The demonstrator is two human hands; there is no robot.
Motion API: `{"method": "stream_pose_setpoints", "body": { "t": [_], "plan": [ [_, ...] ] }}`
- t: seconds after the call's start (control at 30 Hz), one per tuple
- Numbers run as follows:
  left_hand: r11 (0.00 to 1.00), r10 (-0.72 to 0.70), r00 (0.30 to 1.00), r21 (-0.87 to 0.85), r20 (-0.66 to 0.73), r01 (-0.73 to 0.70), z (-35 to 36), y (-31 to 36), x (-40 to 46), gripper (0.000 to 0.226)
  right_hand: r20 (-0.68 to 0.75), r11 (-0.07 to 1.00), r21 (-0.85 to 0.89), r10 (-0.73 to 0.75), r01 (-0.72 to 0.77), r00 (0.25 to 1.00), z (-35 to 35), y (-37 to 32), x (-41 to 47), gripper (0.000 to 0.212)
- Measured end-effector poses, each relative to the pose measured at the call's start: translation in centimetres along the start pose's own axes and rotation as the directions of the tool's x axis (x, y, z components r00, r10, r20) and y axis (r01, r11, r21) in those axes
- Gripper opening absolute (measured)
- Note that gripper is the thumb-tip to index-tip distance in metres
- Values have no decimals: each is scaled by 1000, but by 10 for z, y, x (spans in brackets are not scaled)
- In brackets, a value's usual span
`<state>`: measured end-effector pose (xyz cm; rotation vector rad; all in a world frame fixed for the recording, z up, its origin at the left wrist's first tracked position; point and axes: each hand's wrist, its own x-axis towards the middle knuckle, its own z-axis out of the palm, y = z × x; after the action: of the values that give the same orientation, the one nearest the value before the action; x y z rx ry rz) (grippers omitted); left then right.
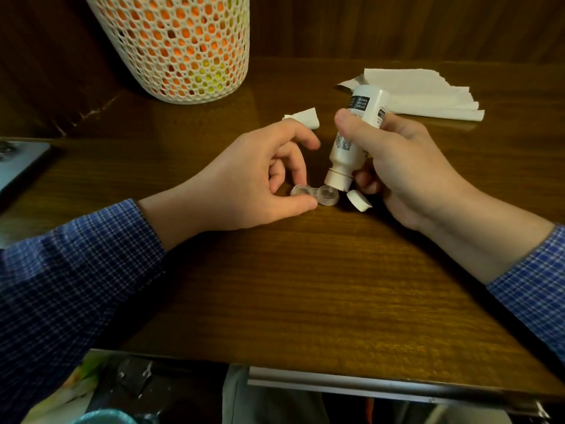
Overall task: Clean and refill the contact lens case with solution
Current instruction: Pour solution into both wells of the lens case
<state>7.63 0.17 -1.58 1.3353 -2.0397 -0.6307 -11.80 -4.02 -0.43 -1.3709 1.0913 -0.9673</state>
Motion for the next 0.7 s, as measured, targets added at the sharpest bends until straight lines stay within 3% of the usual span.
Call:
{"method": "stream_pose_setpoints", "body": {
  "t": [0.7],
  "plan": [
    [1000, -17, 1000, -21, 1, 17, 0, -2, 1, 62, 12, 1000, 7, 16, -16, 1000, -1, -3, -2, 14]
  ]
}}
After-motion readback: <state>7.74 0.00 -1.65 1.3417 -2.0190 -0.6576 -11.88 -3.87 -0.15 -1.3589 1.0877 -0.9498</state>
